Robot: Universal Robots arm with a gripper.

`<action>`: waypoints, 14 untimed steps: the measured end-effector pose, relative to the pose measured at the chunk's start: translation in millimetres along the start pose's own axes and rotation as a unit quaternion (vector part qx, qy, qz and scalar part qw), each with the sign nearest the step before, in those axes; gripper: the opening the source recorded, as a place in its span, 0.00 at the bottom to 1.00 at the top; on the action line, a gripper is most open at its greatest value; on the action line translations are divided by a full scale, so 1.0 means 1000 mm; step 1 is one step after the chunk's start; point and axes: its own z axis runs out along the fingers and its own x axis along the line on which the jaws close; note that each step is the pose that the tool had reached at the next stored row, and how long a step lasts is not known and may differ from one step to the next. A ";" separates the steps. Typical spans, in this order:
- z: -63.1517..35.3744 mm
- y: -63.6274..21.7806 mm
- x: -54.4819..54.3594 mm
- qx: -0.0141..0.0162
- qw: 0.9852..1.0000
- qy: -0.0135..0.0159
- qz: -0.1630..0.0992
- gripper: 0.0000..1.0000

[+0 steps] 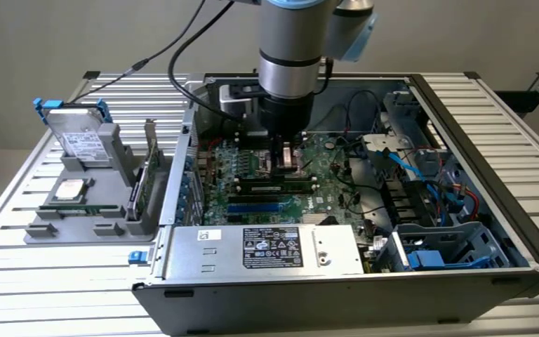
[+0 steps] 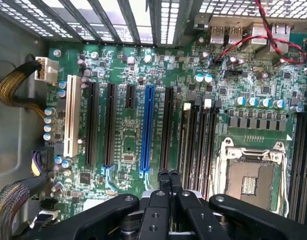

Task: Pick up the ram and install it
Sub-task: 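Press down the ram until it locks into place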

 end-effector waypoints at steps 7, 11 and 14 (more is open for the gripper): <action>-0.0003 -0.0069 -0.001 0.000 1.000 0.000 0.001 0.10; -0.0005 -0.0078 -0.007 0.000 1.000 0.000 0.002 0.10; -0.0005 -0.0079 -0.009 0.000 1.000 0.000 0.003 0.10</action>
